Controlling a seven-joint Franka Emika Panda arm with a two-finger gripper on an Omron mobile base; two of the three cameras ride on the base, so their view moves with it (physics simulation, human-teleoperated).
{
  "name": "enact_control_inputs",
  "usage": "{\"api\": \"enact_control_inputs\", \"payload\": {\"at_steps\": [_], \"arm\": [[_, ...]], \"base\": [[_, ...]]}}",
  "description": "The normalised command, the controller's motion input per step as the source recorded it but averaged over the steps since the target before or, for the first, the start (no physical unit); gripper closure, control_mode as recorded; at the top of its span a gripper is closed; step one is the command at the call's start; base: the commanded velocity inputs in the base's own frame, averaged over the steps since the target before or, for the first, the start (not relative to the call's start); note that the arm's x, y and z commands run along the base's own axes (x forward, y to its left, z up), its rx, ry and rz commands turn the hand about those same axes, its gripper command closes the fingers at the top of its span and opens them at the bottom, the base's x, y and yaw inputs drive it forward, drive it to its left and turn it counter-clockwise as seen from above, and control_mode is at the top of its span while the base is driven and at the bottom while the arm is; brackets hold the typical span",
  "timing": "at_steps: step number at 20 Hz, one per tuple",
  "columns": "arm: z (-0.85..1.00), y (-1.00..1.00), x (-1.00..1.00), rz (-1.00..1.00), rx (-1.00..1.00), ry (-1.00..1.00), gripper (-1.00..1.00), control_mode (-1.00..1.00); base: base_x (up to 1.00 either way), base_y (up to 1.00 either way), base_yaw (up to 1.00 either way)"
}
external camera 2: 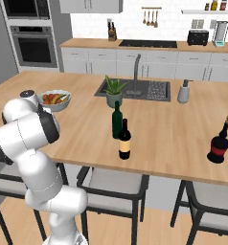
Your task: Move the plastic bottles in the middle to the plastics group, and the glass bottles in the middle to the glass group.
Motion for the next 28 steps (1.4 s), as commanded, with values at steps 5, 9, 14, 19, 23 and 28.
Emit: {"api": "enact_control_inputs", "payload": {"at_steps": [5, 9, 14, 19, 23, 28], "arm": [[0.0, 0.0, 0.0, 0.0, 0.0, -0.01, -1.0, -1.0], [0.04, 0.0, 0.0, 0.0, 0.0, 0.0, -1.0, -1.0], [0.24, -0.02, 0.0, 0.0, 0.0, 0.0, -1.0, -1.0], [0.4, -0.28, -0.06, 0.0, 0.0, 0.0, -1.0, -1.0], [0.27, -0.5, -0.39, 0.0, 0.0, 0.0, -1.0, -1.0], [0.13, -0.69, -0.42, 0.0, 0.01, 0.0, -1.0, -1.0]], "base": [[0.0, 0.0, 0.0], [0.0, 0.0, 0.0], [0.0, 0.0, 0.0], [0.0, 0.0, 0.0], [0.0, 0.0, 0.0], [0.0, 0.0, 0.0]]}}
